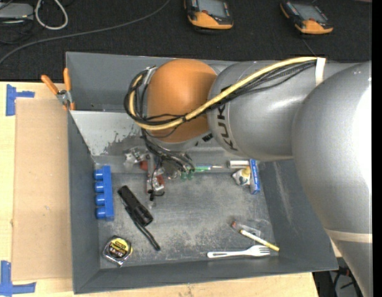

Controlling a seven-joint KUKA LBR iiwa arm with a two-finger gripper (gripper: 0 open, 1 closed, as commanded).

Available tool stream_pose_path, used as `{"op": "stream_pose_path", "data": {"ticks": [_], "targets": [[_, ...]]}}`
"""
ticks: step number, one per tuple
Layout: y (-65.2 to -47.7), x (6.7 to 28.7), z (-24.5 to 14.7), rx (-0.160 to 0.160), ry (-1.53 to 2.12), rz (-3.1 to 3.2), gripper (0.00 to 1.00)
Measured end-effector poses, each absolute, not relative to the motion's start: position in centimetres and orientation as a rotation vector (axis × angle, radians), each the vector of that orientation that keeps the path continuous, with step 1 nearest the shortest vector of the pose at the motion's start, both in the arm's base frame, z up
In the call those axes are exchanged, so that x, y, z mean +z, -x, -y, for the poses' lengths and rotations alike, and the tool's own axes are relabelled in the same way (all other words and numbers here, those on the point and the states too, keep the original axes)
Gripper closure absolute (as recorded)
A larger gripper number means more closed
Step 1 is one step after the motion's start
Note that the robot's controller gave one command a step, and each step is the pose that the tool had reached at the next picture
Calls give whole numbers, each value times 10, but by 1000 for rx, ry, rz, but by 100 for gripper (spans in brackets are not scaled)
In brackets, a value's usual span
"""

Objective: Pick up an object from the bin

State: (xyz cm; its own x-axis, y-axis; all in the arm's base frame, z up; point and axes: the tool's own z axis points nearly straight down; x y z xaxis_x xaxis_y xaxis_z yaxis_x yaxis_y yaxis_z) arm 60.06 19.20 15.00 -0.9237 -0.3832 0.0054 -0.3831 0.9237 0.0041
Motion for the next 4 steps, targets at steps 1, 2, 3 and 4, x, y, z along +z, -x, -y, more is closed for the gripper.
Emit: {"op": "stream_pose_path", "data": {"ticks": [1,2,3,4], "targets": [[-573,108,-156,-8,-568,3085,0],[-571,88,-142,-7,-502,3094,0],[-565,69,-148,-7,-345,3113,0],[-562,71,-113,-11,-463,3102,0]]}}
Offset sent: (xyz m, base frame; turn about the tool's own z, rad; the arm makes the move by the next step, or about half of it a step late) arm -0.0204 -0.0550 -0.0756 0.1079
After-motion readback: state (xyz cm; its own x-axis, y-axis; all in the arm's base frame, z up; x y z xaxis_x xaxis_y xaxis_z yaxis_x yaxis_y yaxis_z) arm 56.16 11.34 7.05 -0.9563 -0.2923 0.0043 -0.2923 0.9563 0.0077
